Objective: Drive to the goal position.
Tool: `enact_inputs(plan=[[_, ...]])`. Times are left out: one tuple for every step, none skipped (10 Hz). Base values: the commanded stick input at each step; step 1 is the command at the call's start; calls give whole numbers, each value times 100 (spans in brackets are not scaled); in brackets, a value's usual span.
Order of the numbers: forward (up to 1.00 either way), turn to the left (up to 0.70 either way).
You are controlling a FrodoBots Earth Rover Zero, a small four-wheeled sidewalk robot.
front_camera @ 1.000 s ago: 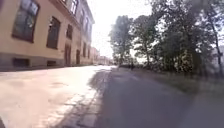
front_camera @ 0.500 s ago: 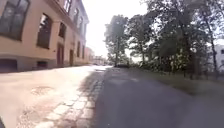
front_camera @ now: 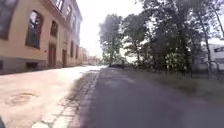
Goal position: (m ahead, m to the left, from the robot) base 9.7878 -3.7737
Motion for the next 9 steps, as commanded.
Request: enact_inputs(plan=[[85, 0], [85, 0], [85, 0], [85, 0], [85, 0], [85, 0], [85, 0], [85, 0], [85, 0]])
